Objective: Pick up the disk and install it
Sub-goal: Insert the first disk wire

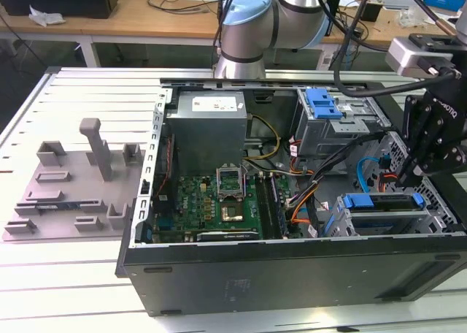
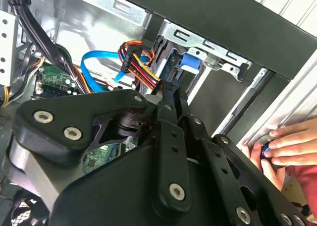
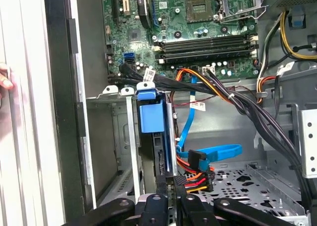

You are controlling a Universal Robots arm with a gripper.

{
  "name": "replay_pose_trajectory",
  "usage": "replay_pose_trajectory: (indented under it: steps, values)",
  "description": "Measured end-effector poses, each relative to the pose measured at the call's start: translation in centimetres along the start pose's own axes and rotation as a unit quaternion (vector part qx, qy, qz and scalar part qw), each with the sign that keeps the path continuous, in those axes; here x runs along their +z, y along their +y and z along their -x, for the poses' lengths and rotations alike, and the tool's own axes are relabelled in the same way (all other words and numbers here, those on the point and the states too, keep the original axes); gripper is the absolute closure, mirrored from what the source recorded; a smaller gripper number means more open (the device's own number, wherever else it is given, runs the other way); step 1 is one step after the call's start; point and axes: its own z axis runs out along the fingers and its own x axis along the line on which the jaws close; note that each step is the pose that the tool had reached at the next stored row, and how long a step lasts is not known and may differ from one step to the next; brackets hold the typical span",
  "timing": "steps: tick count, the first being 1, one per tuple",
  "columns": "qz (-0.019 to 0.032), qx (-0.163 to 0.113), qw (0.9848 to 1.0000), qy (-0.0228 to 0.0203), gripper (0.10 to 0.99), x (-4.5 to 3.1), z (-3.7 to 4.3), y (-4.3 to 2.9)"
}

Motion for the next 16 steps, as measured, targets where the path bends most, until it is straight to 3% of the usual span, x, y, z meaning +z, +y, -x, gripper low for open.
replay_pose_trajectory:
  steps: [7,12,14,16]
  values:
    - [-0.0004,-0.005,1.0,-0.0011,0.922,0.01,-0.12,-0.01]
    - [0.0002,-0.005,0.9999,0.0098,0.922,0.0,-0.05,0.0]
    - [-0.0001,-0.007,0.9999,0.0128,0.922,0.0,0.03,0.01]
    - [-0.0005,-0.011,0.9999,0.0133,0.922,-0.01,0.11,0.01]
